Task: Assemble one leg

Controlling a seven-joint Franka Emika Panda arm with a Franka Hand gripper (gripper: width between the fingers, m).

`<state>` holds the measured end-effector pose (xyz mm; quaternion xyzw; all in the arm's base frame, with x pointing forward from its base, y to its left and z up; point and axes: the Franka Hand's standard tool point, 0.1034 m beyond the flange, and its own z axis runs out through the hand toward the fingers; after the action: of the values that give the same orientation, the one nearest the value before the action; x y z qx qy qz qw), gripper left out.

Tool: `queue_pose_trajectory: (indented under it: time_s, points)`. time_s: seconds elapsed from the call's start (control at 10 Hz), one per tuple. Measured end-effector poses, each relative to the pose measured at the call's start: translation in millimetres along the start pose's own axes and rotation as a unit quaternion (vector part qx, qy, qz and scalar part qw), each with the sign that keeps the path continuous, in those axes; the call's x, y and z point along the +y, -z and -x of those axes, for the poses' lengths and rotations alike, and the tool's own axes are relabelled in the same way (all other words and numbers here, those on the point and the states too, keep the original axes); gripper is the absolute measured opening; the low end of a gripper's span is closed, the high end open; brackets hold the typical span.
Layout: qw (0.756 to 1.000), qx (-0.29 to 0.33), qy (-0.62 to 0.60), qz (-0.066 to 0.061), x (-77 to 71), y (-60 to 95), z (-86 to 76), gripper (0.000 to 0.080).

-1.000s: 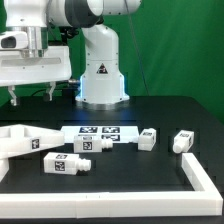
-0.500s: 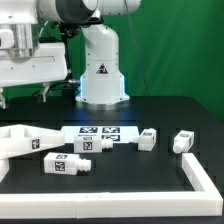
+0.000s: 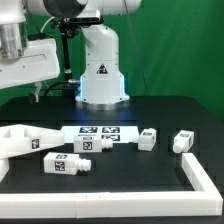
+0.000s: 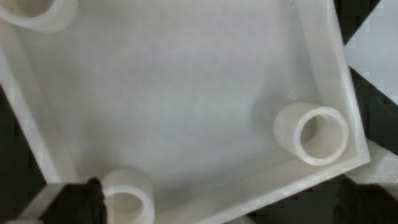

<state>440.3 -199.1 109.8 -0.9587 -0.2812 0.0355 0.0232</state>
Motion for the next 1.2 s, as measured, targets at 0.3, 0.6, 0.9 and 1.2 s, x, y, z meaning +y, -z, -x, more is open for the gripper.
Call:
queue_pose_trajectory:
  time_s: [0.3, 0.6, 0.9, 1.2]
  points:
    - [1.000, -0.001, 0.012, 0.021, 9.4, -1.9, -10.9, 0.0648]
    - [0.999, -0.020, 0.015, 0.035, 47.5, -17.4, -23.7, 0.0648]
    - [0.998, -0.028, 0.041, 0.039, 74.7, -25.2, -2.2, 0.0648]
    - [0.999, -0.038, 0.010, 0.022, 69.7, -30.0, 7.0, 0.0648]
